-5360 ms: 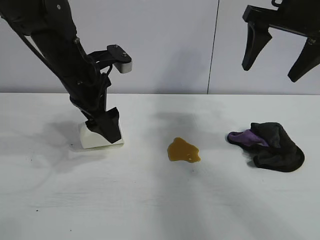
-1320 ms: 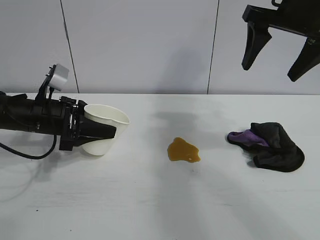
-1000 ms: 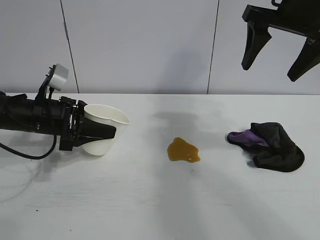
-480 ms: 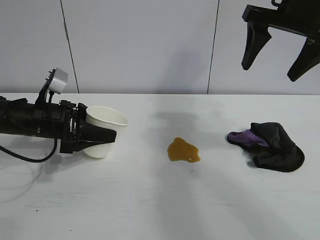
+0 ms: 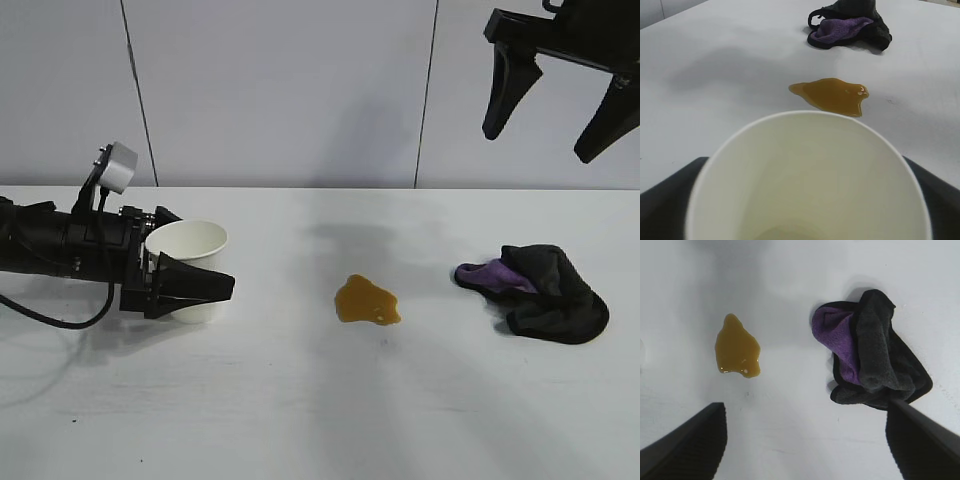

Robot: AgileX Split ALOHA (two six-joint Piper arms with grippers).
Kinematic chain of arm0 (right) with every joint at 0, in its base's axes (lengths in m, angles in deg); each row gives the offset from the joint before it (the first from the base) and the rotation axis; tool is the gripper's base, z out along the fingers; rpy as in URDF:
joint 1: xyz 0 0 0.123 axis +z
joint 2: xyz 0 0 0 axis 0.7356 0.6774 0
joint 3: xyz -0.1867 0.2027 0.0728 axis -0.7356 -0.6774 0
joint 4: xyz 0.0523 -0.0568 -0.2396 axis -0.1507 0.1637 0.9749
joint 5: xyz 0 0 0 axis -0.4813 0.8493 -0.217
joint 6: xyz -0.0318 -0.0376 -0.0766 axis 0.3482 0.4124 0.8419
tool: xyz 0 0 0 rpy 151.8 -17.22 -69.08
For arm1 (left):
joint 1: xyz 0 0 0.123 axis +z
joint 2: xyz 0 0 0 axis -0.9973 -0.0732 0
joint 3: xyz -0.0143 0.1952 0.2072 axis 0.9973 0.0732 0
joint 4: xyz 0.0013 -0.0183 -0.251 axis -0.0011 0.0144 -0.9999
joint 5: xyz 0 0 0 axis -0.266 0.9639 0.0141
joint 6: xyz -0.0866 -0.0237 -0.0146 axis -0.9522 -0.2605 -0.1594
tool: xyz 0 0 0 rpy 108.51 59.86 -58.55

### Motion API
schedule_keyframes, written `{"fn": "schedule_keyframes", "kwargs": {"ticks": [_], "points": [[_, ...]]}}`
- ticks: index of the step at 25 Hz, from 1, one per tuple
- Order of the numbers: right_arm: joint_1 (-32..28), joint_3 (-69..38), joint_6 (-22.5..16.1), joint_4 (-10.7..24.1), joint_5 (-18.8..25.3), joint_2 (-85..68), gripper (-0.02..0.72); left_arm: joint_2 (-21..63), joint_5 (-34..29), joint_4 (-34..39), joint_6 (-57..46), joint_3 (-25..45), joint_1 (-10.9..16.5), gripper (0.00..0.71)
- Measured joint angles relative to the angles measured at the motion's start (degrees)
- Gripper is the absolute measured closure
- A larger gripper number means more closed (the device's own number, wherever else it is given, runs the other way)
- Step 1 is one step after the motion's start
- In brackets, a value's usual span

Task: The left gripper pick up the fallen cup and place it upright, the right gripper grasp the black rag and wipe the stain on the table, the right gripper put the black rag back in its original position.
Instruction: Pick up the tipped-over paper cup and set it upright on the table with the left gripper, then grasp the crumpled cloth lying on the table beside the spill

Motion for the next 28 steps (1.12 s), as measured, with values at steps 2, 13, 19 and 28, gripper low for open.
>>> {"fn": "schedule_keyframes", "kwargs": {"ticks": [2,13,19,28], "points": [[0.0,0.0,0.0,0.0,0.0,0.0,0.104,0.0,0.0,0.0,-1.2,0.0,0.2,0.026],[0.0,0.0,0.0,0.0,0.0,0.0,0.104,6.7,0.1,2.8,-4.5,3.6,1.8,0.024],[0.0,0.0,0.0,0.0,0.0,0.0,0.104,12.9,0.1,3.1,-9.3,7.4,4.4,0.024],[0.0,0.0,0.0,-0.1,0.0,0.0,0.104,30.2,10.7,9.4,-36.9,7.6,4.7,0.024]]}}
